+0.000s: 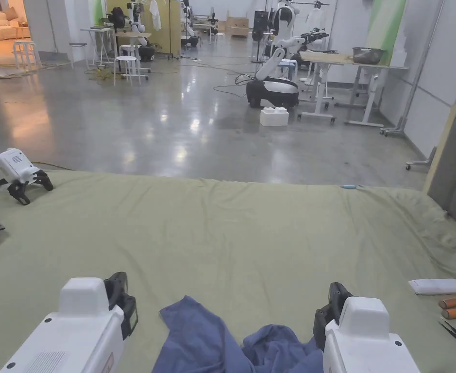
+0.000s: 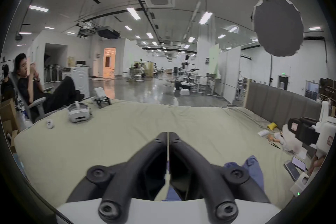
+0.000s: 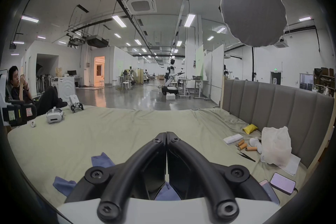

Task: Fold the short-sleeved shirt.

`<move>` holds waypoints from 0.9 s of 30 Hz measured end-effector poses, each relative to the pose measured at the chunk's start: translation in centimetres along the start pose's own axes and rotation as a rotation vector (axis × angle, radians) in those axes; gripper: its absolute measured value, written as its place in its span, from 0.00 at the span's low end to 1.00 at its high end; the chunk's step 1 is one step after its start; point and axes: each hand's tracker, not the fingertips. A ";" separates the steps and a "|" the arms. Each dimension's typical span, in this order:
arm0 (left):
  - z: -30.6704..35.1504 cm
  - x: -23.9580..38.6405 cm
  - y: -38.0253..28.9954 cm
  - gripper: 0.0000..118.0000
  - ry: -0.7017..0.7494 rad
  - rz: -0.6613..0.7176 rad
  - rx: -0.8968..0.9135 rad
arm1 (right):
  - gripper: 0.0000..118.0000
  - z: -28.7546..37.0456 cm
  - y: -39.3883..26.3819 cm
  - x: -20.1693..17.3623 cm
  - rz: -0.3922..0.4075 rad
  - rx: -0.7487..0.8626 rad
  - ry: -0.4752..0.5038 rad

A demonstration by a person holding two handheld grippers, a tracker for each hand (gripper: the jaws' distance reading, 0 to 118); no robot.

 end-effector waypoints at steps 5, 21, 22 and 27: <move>-0.3 -1.3 -0.4 0.00 0.027 0.022 -0.018 | 0.00 -0.6 0.3 -0.8 -0.006 0.010 0.024; -25.0 0.6 -6.7 0.39 -0.172 0.030 -0.653 | 0.00 -3.1 -5.6 4.3 0.021 -0.213 -0.041; -26.6 1.0 -7.1 0.53 -0.172 0.034 -0.690 | 0.00 -3.3 -5.8 4.9 0.020 -0.223 -0.052; -28.3 4.9 -8.2 0.71 -0.146 0.016 -0.763 | 0.00 -3.6 -6.7 7.7 0.025 -0.268 -0.106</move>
